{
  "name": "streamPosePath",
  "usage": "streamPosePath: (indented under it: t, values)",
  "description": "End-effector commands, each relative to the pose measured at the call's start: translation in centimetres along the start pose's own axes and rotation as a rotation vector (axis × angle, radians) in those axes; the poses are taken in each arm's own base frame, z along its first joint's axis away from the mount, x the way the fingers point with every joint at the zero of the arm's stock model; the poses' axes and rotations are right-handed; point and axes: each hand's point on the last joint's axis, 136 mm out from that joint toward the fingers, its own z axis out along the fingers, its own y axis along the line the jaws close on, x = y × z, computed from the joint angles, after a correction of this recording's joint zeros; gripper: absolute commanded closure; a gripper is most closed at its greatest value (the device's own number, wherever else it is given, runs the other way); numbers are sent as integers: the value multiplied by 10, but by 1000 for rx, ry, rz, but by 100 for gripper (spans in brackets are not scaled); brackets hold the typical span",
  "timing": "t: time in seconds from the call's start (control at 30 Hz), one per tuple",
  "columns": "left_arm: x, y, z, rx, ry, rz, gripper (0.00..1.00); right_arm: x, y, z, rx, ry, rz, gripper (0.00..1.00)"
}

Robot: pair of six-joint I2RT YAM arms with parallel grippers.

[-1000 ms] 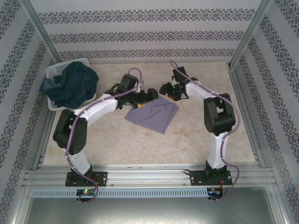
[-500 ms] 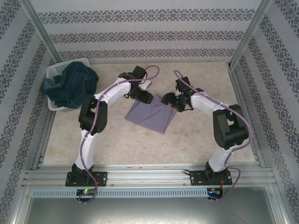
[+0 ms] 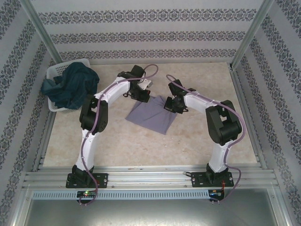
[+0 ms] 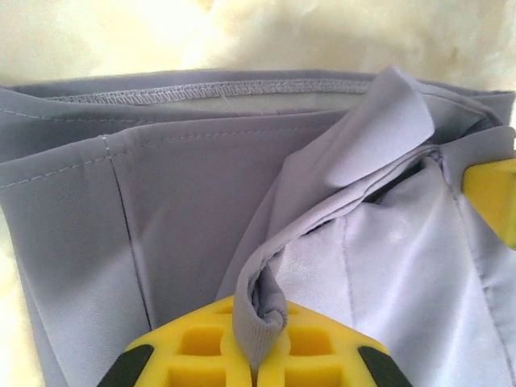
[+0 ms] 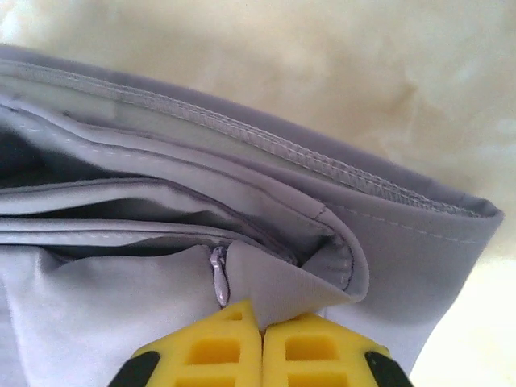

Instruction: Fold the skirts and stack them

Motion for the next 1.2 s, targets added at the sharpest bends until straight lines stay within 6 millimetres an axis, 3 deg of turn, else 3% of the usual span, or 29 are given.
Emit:
streamPosePath:
  t: [0.0, 0.13, 0.2, 0.27, 0.47, 0.57, 0.63, 0.7, 0.8, 0.87, 0.93, 1.0, 1.07, 1.17]
  values:
    - [-22, -12, -53, 105, -148, -50, 100, -26, 13, -36, -161, -104, -12, 100]
    - [-38, -14, -85, 263, -277, -122, 100, -39, 26, -55, -436, -78, -46, 100]
    - [-41, -10, -85, 284, -298, -137, 100, -38, 30, -54, -522, -39, -82, 100]
    - [-42, -3, -71, 288, -276, -155, 91, -42, 30, -45, -557, 0, -85, 100]
    - [-64, 20, -16, 315, -207, -251, 90, -76, 4, -6, -454, -14, -12, 99]
    - [-84, 28, -4, 314, -247, -277, 73, -97, -40, 0, -177, -116, 101, 94]
    - [-96, 32, -4, 300, -271, -300, 56, -97, -57, -5, -75, -135, 167, 81]
    - [-102, 41, -11, 233, -282, -319, 42, -92, -57, -16, -46, -156, 176, 71]
    - [-99, 52, -37, 83, -295, -342, 23, -84, -50, -41, -13, -195, 152, 49]
    - [-93, 53, -61, 1, -317, -353, 9, -78, -36, -59, -30, -215, 121, 44]
    - [-89, 40, -80, -14, -345, -336, 3, -70, -17, -70, -87, -214, 95, 46]
    - [-85, 14, -85, 49, -362, -311, 2, -62, 12, -74, -226, -180, 95, 61]
    - [-83, -14, -78, 165, -357, -313, 5, -56, 38, -70, -356, -134, 127, 78]
    - [-85, -35, -60, 288, -342, -354, 13, -53, 47, -50, -389, -96, 175, 100]
